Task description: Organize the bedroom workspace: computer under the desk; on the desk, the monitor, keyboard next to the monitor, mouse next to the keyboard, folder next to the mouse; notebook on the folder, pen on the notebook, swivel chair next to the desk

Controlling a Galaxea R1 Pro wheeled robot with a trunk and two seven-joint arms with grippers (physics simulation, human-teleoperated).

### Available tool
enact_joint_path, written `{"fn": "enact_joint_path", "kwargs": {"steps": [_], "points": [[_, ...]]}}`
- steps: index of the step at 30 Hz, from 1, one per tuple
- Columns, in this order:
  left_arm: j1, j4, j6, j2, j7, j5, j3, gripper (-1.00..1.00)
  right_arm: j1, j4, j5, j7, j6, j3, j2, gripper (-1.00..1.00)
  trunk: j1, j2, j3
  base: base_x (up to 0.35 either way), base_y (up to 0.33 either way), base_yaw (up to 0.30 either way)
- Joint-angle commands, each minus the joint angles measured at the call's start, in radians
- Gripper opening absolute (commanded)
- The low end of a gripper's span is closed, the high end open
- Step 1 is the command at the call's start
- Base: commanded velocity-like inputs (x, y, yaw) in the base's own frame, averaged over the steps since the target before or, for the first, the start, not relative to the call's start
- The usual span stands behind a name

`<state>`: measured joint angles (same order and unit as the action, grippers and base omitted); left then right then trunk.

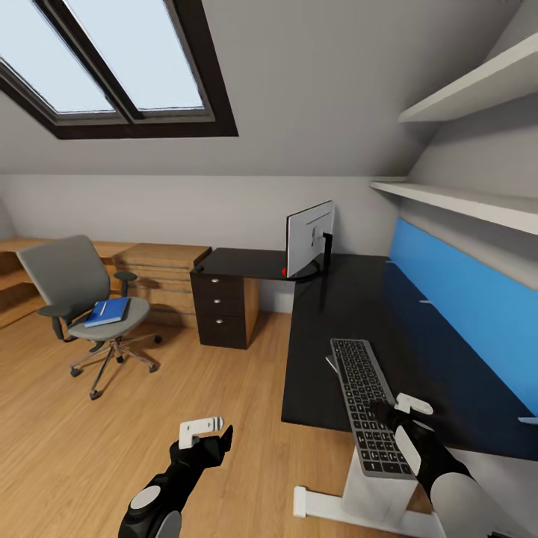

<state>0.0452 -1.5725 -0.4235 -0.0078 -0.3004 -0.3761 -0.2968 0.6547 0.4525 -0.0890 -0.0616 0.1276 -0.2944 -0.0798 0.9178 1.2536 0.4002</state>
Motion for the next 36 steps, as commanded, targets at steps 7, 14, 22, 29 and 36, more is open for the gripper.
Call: {"fn": "enact_joint_path", "kwargs": {"steps": [7,14,22,29,36], "points": [[0.001,0.047,-0.006,0.000,-0.014,-0.011,0.004,1.00,0.000,0.058,-0.011,-0.003,-0.001,-0.003,-0.003,1.00,-0.027,-0.049,-0.021,0.000,0.000,0.000],[0.001,0.113,-0.005,0.003,-0.017,-0.011,0.029,1.00,-0.022,0.261,-0.014,-0.003,0.027,-0.005,0.011,1.00,-0.054,-0.098,-0.043,0.000,0.000,0.000],[0.001,0.354,0.034,0.008,-0.009,-0.010,0.096,1.00,-0.227,0.694,-0.015,-0.003,0.240,-0.005,0.117,1.00,-0.084,-0.154,-0.068,0.000,0.000,0.000],[0.001,0.627,0.252,0.009,-0.004,-0.008,0.096,1.00,-0.324,0.861,-0.013,-0.004,0.273,-0.003,0.180,1.00,-0.096,-0.175,-0.077,0.000,0.000,0.000],[0.001,0.676,0.318,0.014,-0.004,-0.007,0.099,1.00,-0.345,0.905,-0.017,-0.003,0.306,0.001,0.200,1.00,-0.096,-0.175,-0.077,0.000,0.000,0.000]]}}
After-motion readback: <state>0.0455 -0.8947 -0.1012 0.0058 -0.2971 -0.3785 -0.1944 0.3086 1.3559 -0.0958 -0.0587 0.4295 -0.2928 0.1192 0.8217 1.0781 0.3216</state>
